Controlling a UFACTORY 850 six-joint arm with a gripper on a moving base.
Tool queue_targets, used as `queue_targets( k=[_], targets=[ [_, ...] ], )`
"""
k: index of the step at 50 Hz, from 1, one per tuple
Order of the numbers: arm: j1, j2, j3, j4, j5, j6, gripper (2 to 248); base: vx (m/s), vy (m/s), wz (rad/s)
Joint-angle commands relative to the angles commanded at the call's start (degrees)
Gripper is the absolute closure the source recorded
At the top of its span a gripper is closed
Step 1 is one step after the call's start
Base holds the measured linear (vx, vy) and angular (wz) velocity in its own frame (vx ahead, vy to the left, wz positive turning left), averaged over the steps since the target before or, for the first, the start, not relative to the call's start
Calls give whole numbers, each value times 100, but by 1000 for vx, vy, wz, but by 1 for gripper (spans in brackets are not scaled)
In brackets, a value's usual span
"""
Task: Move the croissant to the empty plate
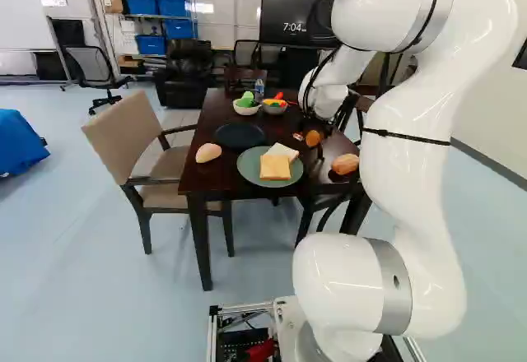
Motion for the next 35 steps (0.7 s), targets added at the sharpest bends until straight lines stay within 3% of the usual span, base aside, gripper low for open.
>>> queue_targets(
  k=[7,8,35],
  targets=[
    [0,0,0,0,0,0,85,0,0,0],
    [0,0,0,0,-2,0,97,0,0,0],
    [0,0,0,0,-32,0,98,0,0,0]
  ],
)
